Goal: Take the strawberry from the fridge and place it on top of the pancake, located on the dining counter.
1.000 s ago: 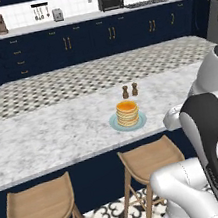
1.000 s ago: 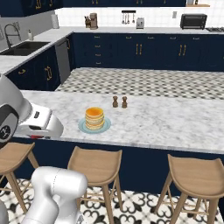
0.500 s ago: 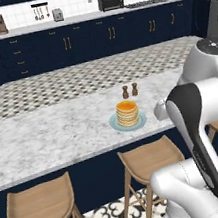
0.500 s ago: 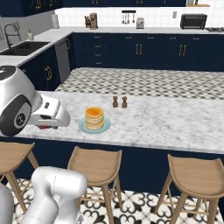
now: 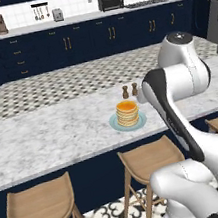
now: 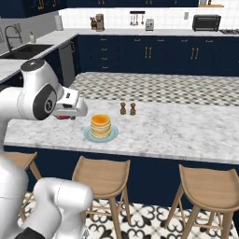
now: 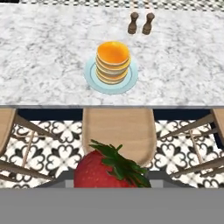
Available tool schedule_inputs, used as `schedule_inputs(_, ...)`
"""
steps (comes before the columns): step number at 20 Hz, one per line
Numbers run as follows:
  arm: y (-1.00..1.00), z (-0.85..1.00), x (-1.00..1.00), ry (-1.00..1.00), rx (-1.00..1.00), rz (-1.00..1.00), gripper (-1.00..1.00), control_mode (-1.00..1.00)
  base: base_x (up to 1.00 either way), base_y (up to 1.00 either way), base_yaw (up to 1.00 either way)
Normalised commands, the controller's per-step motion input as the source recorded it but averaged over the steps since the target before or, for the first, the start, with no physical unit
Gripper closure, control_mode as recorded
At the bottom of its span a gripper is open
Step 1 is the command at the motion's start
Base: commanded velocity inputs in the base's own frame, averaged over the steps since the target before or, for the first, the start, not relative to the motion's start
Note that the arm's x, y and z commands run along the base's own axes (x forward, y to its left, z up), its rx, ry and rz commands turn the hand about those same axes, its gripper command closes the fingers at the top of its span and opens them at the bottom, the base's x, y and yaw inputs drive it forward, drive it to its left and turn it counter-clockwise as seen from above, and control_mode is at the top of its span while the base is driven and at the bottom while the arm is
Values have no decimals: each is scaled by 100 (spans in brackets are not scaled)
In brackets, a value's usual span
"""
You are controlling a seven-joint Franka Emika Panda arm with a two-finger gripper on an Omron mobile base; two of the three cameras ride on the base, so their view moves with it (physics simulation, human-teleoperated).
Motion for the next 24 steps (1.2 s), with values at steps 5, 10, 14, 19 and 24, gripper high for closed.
schedule_inputs(5,-1,-4,100,11,10,0,100,-100,0,0,0)
schedule_inputs(10,-1,-35,100,24,9,-1,100,-100,0,0,0)
schedule_inputs(14,0,-69,100,7,-2,-8,100,-100,0,0,0)
schedule_inputs(19,0,-78,100,0,-9,-3,100,-100,0,0,0)
schedule_inputs(24,-12,-38,100,-4,-4,-1,100,-100,0,0,0)
